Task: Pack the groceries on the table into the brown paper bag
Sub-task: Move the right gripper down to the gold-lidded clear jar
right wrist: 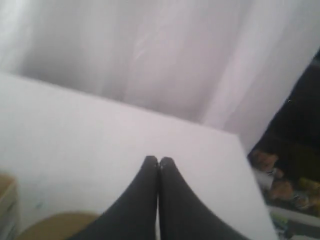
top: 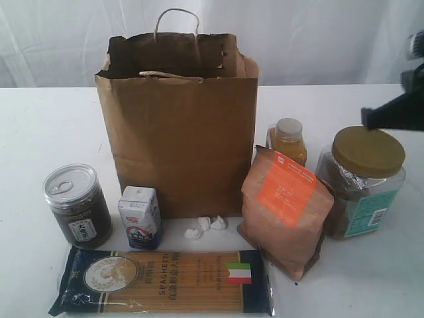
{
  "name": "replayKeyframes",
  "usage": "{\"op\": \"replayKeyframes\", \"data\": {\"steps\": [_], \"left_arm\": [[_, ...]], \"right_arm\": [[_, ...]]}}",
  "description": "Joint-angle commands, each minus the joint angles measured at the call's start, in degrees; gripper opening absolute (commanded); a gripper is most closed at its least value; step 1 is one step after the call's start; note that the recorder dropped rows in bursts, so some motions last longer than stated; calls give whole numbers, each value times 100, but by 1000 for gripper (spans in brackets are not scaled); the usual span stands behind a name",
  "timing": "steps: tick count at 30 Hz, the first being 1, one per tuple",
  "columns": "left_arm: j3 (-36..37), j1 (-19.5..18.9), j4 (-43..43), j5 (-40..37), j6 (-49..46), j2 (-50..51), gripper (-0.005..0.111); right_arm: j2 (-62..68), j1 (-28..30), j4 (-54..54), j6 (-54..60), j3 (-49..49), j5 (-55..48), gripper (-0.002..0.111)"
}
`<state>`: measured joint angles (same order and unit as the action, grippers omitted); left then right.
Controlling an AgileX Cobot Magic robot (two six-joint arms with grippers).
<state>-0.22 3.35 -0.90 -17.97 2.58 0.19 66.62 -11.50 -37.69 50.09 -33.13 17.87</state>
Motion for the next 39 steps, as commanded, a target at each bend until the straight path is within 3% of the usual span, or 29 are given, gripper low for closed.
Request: {"op": "replayKeyframes", "data": {"steps": [1,6,8,12,15,22,27,32,36,39], "left_arm": [[22,40,18,-137,5,-19,0],[22,40,18,-137,5,-19,0],[22,40,18,-137,5,-19,0],[22,40,18,-137,5,-19,0],[22,40,18,-137,5,-19,0],[22,40,18,-137,5,-19,0],[22,40,18,-137,5,-19,0],[22,40,18,-137,5,-19,0],[22,40,18,-137,5,-19,0],[22,40,18,-137,5,-19,0]], "right_arm": [[124,17,-16,730,-15,-1932,0],[430,112,146,442,-15,-2582,0],[559,190,660,-971,-15,-2506,0],[702,255,3125,-4199,-15,-2532,0],[717,255,4535,-5163,-15,-2680,0],[473,255,5012,-5189,10,-1662,0],[136,422,5677,-5189,746,579,0],[-366,705,5366,-5189,1858,2906,0],[-847,703,4516,-5189,2501,2920,0],[-1244,703,4427,-5189,2997,2866,7]]}}
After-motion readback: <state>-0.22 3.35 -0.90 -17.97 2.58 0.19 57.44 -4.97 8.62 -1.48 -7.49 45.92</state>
